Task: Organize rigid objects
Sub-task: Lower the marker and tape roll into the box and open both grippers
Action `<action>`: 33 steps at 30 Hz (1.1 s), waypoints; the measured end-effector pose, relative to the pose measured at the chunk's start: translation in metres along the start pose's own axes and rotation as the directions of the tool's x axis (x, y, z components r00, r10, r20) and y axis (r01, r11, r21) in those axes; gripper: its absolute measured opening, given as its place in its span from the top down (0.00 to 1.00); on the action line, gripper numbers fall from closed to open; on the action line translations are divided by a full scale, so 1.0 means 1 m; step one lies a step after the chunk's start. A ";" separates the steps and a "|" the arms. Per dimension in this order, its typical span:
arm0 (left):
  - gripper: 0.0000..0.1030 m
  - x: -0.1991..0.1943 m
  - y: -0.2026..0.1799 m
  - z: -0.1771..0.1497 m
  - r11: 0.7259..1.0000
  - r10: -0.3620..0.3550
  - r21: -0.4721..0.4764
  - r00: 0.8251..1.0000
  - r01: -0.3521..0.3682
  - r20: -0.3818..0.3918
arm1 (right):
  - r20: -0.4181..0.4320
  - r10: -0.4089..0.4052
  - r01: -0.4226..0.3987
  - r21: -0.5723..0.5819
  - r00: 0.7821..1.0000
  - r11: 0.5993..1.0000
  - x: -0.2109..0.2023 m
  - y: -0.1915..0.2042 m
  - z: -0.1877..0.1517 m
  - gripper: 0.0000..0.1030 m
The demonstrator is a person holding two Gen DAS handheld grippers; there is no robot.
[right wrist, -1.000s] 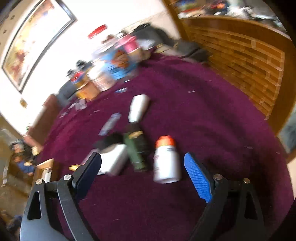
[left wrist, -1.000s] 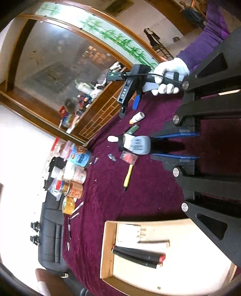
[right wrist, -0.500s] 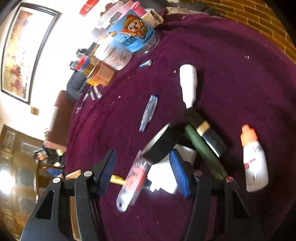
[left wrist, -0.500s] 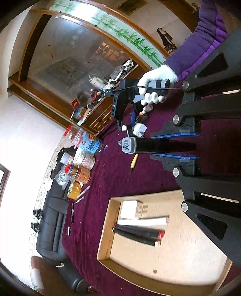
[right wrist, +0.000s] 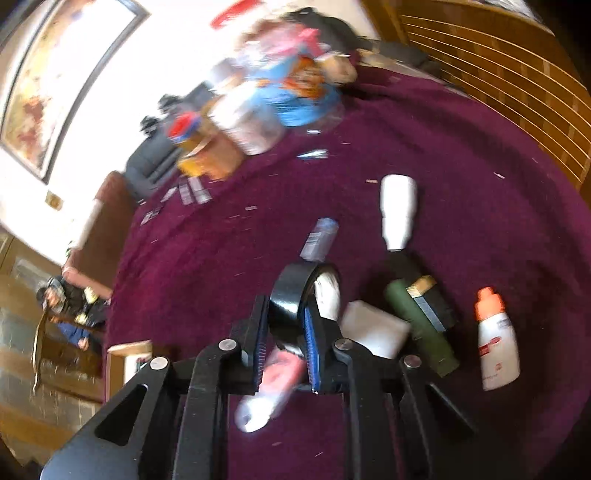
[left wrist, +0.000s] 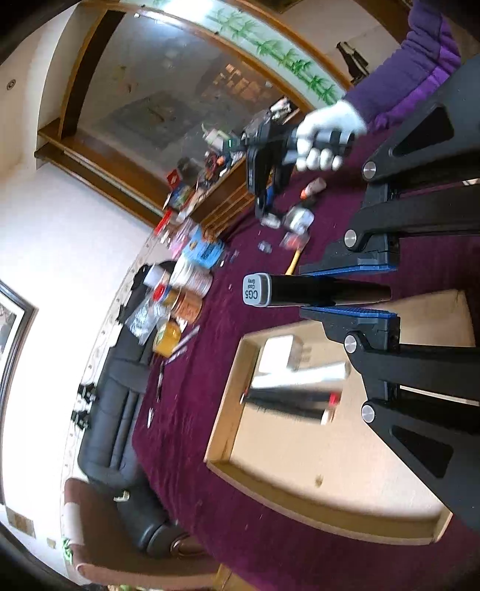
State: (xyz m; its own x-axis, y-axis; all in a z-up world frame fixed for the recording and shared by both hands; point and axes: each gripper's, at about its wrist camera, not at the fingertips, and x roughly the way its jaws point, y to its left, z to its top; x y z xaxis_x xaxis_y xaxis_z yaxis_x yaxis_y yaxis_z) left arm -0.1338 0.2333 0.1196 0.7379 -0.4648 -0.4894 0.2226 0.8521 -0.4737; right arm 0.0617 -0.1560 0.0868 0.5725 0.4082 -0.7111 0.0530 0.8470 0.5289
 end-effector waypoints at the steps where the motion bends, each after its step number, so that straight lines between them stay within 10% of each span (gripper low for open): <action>1: 0.89 0.001 0.007 0.004 1.000 0.022 -0.003 1.000 -0.022 -0.003 | -0.006 0.020 -0.021 -0.029 1.000 0.999 -0.002 0.012 -0.004 0.86; 13: 0.89 0.049 0.093 0.047 0.979 0.185 -0.050 0.968 -0.196 -0.172 | -0.268 0.265 -0.321 -0.191 0.926 0.928 0.041 0.133 -0.071 0.86; 24: 0.88 0.143 0.141 0.071 0.963 0.211 -0.087 0.916 -0.254 -0.340 | -0.411 0.281 -0.397 -0.228 0.867 0.889 0.092 0.196 -0.115 0.85; 29: 0.87 0.159 0.153 0.070 0.954 0.199 -0.147 0.921 -0.260 -0.336 | -0.442 0.274 -0.405 -0.235 0.854 0.884 0.104 0.214 -0.120 0.85; 33: 0.67 0.128 0.158 0.073 0.952 0.137 -0.224 0.943 -0.210 -0.303 | -0.460 0.277 -0.421 -0.246 0.844 0.873 0.108 0.230 -0.124 0.85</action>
State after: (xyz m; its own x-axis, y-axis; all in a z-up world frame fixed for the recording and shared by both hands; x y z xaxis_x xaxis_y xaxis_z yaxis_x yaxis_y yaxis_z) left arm 0.0424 0.3259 0.0350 0.5333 -0.3944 -0.7484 -0.0861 0.8548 -0.5118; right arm 0.0347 0.1253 0.0743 0.1213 0.7355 -0.6666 -0.3959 0.6516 0.6470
